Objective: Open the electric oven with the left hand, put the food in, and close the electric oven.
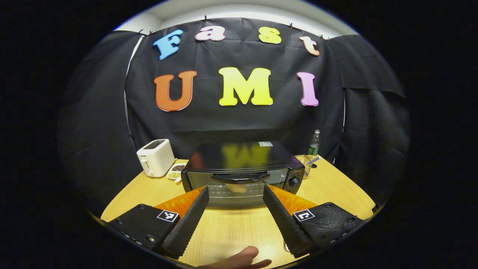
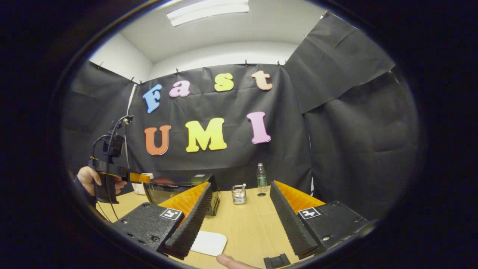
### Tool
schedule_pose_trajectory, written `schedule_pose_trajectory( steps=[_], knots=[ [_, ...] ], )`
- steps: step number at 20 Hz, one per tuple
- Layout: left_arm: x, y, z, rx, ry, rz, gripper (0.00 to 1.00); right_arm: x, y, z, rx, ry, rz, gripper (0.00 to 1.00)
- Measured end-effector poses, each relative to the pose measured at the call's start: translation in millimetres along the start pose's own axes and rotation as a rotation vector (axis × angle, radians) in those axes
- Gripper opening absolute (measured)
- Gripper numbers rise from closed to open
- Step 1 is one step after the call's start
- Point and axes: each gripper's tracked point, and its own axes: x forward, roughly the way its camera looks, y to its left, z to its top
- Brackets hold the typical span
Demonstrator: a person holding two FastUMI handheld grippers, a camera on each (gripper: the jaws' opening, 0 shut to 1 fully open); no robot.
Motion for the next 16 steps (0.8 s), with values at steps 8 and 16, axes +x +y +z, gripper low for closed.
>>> schedule_pose_trajectory(
  steps=[8,16],
  knots=[
    [-109,24,49,0.028,-0.219,0.056,0.95,-21,15,19,-0.049,0.006,-0.017,0.98],
    [-178,11,31,0.010,-0.305,0.060,0.95,-32,30,60,-0.044,-0.037,-0.014,0.99]
  ],
)
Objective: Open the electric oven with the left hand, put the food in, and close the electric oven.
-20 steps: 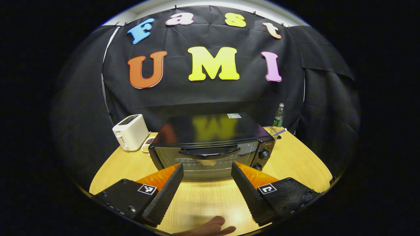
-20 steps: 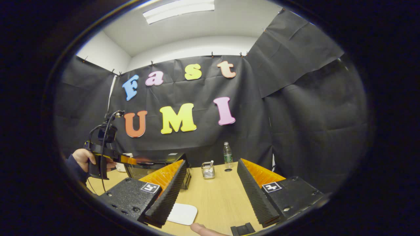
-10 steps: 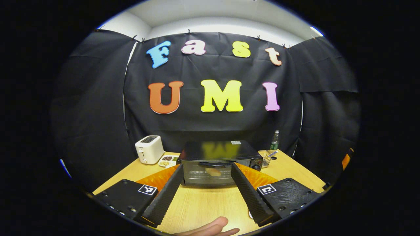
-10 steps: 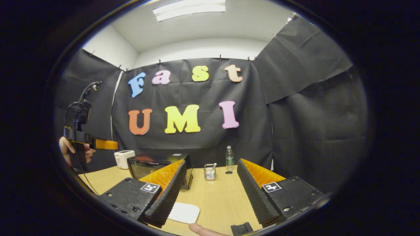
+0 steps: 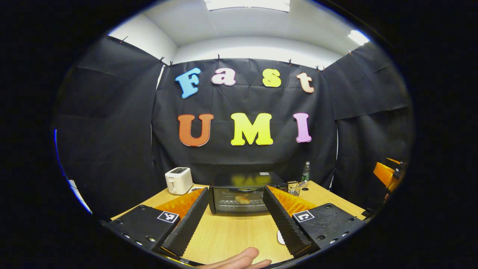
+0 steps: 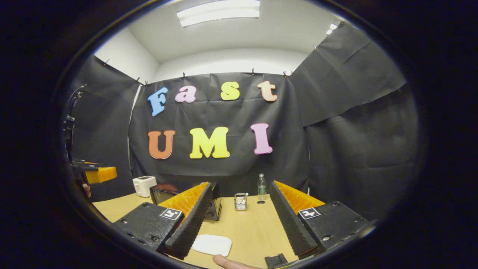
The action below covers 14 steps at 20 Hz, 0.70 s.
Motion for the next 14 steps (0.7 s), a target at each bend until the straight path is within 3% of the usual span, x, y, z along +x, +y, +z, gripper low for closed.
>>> schedule_pose_trajectory(
  steps=[2,14],
  knots=[
    [-11,-1,1,0.011,-0.017,0.014,0.95,4,-1,6,-0.007,-0.009,-0.003,0.98],
    [-51,-29,33,0.014,-0.072,-0.069,0.95,-14,0,23,-0.083,-0.020,-0.007,0.99]
  ],
)
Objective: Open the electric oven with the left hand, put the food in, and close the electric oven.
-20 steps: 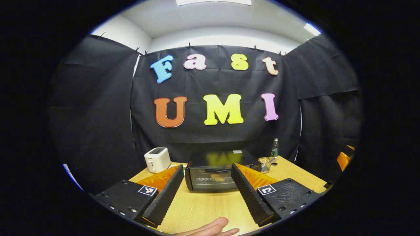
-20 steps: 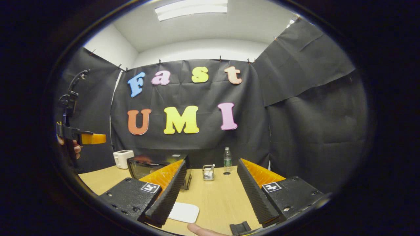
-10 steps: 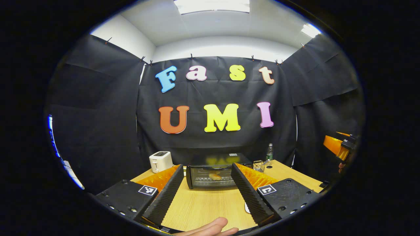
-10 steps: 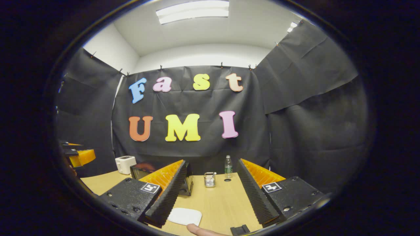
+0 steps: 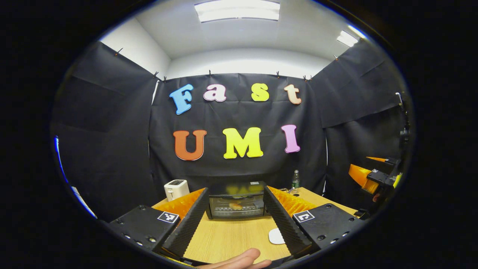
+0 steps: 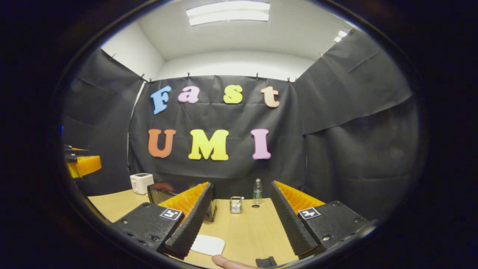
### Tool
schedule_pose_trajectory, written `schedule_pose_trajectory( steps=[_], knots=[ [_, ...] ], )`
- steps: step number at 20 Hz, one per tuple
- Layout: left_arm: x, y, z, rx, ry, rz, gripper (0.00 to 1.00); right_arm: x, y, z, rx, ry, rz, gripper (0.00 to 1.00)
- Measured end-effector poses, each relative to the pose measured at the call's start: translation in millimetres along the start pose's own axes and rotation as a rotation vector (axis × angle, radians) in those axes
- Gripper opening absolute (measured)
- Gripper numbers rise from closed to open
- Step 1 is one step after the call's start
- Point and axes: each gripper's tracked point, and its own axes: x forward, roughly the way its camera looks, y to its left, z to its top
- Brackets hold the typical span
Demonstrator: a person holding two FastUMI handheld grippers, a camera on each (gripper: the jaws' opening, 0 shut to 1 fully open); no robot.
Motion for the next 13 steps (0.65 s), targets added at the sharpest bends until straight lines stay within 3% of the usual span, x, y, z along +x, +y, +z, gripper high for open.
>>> schedule_pose_trajectory(
  steps=[5,13],
  knots=[
    [-5,4,1,-0.012,-0.001,0.005,0.95,-16,7,19,-0.035,-0.051,0.006,0.96],
    [5,13,-13,-0.025,0.034,0.022,0.95,-7,11,4,-0.004,0.006,0.022,0.96]
  ],
)
